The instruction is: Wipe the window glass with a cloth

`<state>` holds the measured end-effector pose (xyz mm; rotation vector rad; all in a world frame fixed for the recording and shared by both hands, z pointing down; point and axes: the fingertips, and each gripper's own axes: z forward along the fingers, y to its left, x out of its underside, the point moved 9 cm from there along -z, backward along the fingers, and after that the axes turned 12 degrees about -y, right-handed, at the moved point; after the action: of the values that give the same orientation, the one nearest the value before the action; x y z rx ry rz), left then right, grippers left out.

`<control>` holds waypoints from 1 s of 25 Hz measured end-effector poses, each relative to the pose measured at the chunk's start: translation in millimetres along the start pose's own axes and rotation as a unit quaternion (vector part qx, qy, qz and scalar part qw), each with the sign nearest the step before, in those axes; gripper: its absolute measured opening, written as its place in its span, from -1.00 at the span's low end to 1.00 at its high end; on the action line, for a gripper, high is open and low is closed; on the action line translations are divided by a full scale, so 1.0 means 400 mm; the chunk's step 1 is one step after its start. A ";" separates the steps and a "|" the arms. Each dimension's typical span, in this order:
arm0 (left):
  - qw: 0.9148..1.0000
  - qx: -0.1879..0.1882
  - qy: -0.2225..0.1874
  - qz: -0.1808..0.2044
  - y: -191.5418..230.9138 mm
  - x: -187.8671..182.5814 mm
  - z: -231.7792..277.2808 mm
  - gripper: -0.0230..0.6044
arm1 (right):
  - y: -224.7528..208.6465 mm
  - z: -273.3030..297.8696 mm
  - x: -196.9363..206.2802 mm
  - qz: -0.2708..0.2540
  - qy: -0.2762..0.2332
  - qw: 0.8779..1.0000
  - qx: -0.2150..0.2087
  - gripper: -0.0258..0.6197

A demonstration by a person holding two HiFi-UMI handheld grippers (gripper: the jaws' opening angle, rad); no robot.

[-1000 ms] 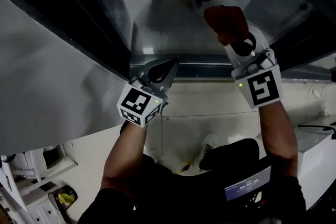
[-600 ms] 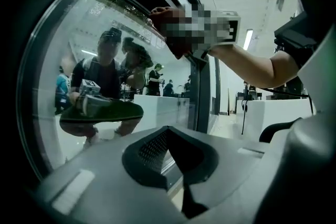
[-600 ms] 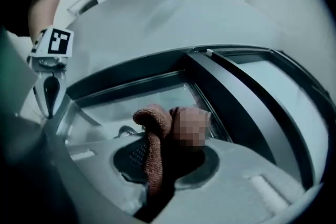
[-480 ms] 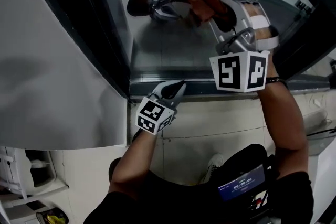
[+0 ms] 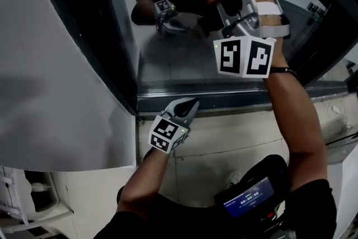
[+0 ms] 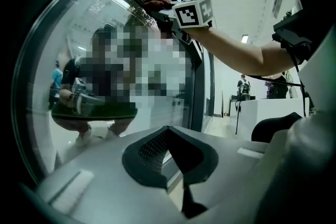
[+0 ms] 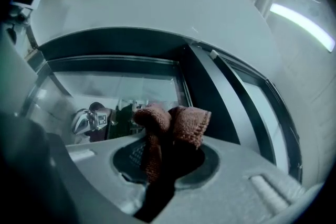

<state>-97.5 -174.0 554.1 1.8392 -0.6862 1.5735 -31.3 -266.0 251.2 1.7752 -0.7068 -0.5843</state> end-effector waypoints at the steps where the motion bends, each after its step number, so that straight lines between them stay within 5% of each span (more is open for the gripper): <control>1: 1.000 -0.001 0.009 0.007 0.004 0.006 -0.007 -0.88 | 0.001 0.009 0.004 0.000 0.008 1.000 0.005 -0.75; 4: 0.999 -0.008 0.019 0.028 0.012 0.013 -0.021 -0.88 | 0.007 0.033 0.013 0.007 0.024 1.000 0.015 -0.75; 8: 1.000 0.001 -0.010 -0.016 0.017 -0.011 -0.025 -0.88 | 0.022 0.043 0.018 0.005 0.030 0.999 0.026 -0.76; 13: 1.000 0.012 -0.017 -0.009 0.010 -0.020 -0.017 -0.87 | 0.053 0.046 0.024 0.007 0.032 0.999 0.025 -0.78; 25: 1.000 0.006 -0.018 -0.001 0.013 -0.017 -0.039 -0.87 | 0.145 0.015 0.011 0.043 0.026 0.999 -0.018 -0.78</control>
<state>-112.8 -166.3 549.5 1.8801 -0.6927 1.5493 -42.7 -286.7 304.5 1.7121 -0.7291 -0.4881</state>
